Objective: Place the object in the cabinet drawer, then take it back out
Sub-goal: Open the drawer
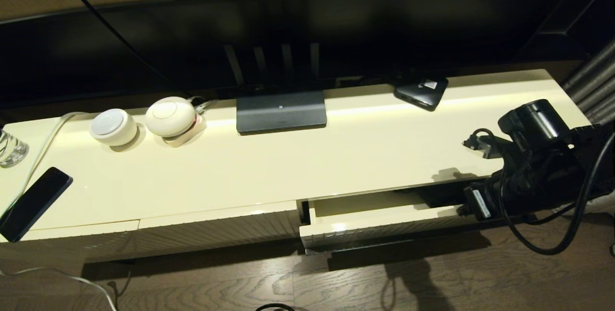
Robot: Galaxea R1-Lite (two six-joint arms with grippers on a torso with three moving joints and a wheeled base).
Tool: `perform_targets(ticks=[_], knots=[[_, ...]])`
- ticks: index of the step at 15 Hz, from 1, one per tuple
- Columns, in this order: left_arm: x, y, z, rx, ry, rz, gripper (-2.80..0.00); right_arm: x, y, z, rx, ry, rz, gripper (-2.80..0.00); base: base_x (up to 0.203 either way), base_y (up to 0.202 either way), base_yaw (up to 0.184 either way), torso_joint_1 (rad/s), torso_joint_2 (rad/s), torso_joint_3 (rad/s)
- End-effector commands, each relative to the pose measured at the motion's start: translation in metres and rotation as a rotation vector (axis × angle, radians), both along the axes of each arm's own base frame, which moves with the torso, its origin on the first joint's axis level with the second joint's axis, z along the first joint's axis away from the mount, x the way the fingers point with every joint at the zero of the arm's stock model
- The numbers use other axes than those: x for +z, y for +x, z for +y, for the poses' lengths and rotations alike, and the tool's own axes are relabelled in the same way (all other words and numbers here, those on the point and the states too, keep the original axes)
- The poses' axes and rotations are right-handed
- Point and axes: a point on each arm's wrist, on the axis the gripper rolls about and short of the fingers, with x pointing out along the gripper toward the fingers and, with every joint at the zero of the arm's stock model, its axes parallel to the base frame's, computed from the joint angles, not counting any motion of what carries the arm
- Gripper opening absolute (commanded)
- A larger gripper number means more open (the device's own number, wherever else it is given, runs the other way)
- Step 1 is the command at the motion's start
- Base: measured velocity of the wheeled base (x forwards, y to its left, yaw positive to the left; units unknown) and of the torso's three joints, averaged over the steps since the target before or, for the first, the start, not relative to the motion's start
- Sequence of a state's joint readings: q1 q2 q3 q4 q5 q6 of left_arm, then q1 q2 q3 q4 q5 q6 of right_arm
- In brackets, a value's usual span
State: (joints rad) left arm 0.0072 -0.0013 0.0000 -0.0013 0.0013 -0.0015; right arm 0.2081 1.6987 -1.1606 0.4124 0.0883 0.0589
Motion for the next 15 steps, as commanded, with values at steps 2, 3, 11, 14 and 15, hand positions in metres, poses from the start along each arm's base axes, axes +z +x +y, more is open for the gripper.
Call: perform_targets(ticks=[2,3,11,14,15], knots=[[-0.001,0.0,0.0,0.001,0.0,0.004,-2.8,0.002,0.003,0.001,0.003,0.004,-0.029,-2.8,0.0,0.0,0.0,0.0,0.0,0.0],[-0.001,0.0,0.0,0.001,0.0,0.004,-2.8,0.003,0.002,0.001,0.004,0.005,-0.036,-2.8,0.0,0.0,0.0,0.0,0.0,0.0],[-0.001,0.0,0.0,0.001,0.0,0.004,-2.8,-0.002,0.01,0.002,-0.005,0.002,-0.104,-2.8,0.0,0.0,0.0,0.0,0.0,0.0],[-0.001,0.0,0.0,0.001,0.0,0.004,-2.8,-0.01,0.011,0.003,-0.006,-0.006,-0.124,-2.8,0.0,0.0,0.0,0.0,0.0,0.0],[-0.001,0.0,0.0,0.001,0.0,0.004,-2.8,-0.016,0.013,0.005,-0.01,-0.015,-0.145,-2.8,0.0,0.0,0.0,0.0,0.0,0.0]])
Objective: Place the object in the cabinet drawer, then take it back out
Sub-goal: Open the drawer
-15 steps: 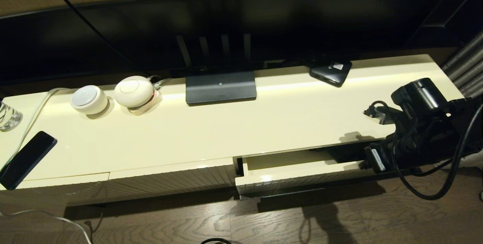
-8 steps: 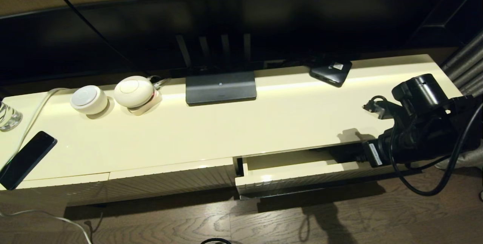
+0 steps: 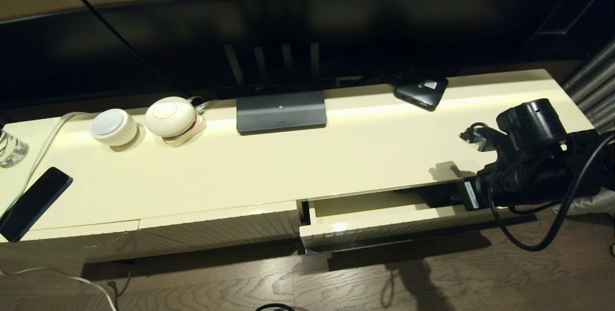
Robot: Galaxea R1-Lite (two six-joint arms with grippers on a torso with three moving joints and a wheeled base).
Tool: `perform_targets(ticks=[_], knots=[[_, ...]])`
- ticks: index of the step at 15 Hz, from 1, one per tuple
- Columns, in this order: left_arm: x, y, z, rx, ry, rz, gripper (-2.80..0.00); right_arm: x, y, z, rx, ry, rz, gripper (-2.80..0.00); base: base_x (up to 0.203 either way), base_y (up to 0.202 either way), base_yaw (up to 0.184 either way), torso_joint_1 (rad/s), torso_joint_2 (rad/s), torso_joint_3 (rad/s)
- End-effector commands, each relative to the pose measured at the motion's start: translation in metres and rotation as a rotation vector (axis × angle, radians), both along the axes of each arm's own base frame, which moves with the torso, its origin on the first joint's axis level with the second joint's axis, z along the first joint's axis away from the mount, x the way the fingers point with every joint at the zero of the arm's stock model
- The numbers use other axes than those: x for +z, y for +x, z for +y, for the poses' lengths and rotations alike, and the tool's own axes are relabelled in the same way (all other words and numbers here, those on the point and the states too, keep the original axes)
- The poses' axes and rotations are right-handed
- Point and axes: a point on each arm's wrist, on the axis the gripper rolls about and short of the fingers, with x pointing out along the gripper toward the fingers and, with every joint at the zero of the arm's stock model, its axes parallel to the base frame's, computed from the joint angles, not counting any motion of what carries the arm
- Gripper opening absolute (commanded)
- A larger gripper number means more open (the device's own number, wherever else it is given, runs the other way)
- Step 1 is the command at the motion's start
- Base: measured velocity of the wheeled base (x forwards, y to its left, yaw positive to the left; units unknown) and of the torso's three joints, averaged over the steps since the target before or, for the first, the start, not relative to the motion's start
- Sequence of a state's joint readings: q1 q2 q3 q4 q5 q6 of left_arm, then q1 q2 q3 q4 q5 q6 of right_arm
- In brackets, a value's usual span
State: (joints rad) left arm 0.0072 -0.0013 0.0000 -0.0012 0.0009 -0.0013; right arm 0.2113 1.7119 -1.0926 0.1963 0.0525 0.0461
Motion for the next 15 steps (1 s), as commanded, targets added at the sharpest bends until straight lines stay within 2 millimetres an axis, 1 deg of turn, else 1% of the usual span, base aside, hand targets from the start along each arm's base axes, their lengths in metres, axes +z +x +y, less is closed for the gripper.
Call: perform_targets(ticks=[1,5,7,10,15], knots=[[-0.001,0.0,0.0,0.001,0.0,0.004,-2.8,-0.012,0.003,0.003,-0.007,-0.019,-0.021,-2.8,0.0,0.0,0.0,0.0,0.0,0.0],[-0.001,0.0,0.0,0.001,0.0,0.006,-2.8,-0.019,0.005,0.006,0.007,-0.058,-0.072,-2.8,0.0,0.0,0.0,0.0,0.0,0.0],[-0.001,0.0,0.0,0.001,0.0,0.004,-2.8,-0.025,0.002,0.006,0.013,-0.068,-0.049,-2.8,0.0,0.0,0.0,0.0,0.0,0.0],[-0.001,0.0,0.0,0.001,0.0,0.004,-2.8,-0.04,-0.007,0.01,0.021,-0.094,0.01,-2.8,0.0,0.0,0.0,0.0,0.0,0.0],[-0.001,0.0,0.0,0.001,0.0,0.006,-2.8,-0.051,-0.017,0.013,0.041,-0.109,0.06,-2.8,0.0,0.0,0.0,0.0,0.0,0.0]])
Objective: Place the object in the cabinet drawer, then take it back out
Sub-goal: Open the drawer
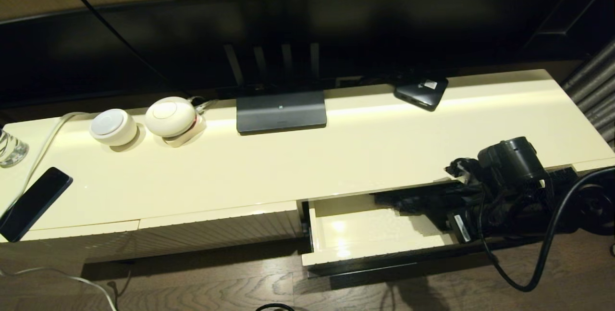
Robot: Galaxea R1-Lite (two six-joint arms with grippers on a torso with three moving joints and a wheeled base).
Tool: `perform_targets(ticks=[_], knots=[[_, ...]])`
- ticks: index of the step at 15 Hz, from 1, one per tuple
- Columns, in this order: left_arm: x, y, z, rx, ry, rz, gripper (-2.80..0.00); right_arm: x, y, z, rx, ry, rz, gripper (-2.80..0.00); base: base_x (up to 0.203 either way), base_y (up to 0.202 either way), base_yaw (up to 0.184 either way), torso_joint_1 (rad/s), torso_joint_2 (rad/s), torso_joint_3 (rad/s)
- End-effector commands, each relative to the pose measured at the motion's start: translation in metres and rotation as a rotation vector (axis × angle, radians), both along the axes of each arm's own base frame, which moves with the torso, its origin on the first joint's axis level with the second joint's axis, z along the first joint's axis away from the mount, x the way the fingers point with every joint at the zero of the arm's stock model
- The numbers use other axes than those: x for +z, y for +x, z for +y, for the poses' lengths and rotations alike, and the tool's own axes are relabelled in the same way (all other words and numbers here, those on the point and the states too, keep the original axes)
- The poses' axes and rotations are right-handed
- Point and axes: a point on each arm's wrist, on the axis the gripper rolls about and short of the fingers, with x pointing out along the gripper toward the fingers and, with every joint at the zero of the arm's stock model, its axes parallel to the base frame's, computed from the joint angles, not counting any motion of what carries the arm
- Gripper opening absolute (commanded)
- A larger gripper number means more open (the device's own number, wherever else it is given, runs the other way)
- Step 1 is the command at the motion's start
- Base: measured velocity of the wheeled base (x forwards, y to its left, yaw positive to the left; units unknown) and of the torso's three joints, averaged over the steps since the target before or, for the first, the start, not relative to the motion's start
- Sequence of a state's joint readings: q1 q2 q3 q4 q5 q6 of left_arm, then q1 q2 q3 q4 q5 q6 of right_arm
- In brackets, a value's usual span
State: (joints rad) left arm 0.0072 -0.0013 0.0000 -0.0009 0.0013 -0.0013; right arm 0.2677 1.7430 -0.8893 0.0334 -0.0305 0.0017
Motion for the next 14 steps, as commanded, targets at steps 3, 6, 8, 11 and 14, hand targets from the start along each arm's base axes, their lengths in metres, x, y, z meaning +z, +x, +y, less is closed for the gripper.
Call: perform_targets(ticks=[3,6,8,11,14], knots=[[-0.001,0.0,0.0,0.001,0.0,0.004,-2.8,-0.01,-0.008,0.0,0.006,-0.011,0.045,-2.8,0.0,0.0,0.0,0.0,0.0,0.0],[-0.001,0.0,0.0,0.001,0.0,0.004,-2.8,-0.019,-0.017,-0.002,0.002,-0.022,0.096,-2.8,0.0,0.0,0.0,0.0,0.0,0.0],[-0.001,0.0,0.0,0.001,0.0,0.004,-2.8,-0.019,-0.021,-0.004,0.001,-0.028,0.127,-2.8,0.0,0.0,0.0,0.0,0.0,0.0],[-0.001,0.0,0.0,0.001,0.0,0.004,-2.8,-0.023,-0.028,-0.005,0.001,-0.039,0.168,-2.8,0.0,0.0,0.0,0.0,0.0,0.0],[-0.001,0.0,0.0,0.001,0.0,0.005,-2.8,-0.027,-0.035,-0.007,0.0,-0.044,0.192,-2.8,0.0,0.0,0.0,0.0,0.0,0.0]])
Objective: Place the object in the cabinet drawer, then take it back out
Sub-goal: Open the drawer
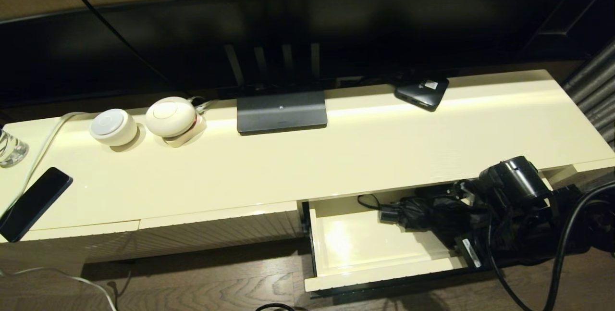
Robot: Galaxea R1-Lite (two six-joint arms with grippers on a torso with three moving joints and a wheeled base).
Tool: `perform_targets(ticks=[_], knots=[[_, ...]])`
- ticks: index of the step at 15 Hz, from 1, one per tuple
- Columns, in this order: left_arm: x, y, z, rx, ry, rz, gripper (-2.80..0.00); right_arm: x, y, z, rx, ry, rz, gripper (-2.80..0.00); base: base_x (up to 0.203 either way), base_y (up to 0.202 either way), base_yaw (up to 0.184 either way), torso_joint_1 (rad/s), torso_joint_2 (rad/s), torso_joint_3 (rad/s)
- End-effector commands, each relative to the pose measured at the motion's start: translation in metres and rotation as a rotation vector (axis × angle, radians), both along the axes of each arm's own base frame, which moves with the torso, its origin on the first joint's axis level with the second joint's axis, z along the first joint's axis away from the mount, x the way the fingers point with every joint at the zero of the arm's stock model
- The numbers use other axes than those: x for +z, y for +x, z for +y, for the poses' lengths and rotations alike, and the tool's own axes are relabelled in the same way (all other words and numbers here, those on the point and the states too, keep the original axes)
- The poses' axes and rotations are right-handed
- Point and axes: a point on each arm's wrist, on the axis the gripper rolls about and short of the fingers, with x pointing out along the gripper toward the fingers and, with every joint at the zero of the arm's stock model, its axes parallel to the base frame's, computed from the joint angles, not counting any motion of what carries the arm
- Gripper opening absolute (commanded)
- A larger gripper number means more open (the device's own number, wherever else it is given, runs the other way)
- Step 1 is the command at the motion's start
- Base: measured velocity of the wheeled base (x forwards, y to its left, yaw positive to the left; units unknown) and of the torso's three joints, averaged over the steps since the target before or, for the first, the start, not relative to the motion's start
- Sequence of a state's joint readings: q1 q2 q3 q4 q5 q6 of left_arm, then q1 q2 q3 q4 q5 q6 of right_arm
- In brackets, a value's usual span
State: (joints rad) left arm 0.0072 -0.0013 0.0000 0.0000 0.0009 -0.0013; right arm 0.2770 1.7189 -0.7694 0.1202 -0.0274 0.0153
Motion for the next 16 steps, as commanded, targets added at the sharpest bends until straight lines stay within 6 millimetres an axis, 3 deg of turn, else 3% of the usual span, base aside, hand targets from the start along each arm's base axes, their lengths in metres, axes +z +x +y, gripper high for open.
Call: perform_targets(ticks=[1,7,16], knots=[[-0.001,0.0,0.0,0.001,0.0,0.003,-2.8,-0.003,-0.008,-0.002,0.001,-0.007,0.025,-2.8,0.0,0.0,0.0,0.0,0.0,0.0],[-0.001,0.0,0.0,0.001,0.0,0.003,-2.8,-0.003,-0.024,0.001,0.003,-0.008,0.083,-2.8,0.0,0.0,0.0,0.0,0.0,0.0],[-0.001,0.0,0.0,0.001,0.0,0.003,-2.8,-0.02,-0.041,0.006,0.03,-0.027,0.167,-2.8,0.0,0.0,0.0,0.0,0.0,0.0]])
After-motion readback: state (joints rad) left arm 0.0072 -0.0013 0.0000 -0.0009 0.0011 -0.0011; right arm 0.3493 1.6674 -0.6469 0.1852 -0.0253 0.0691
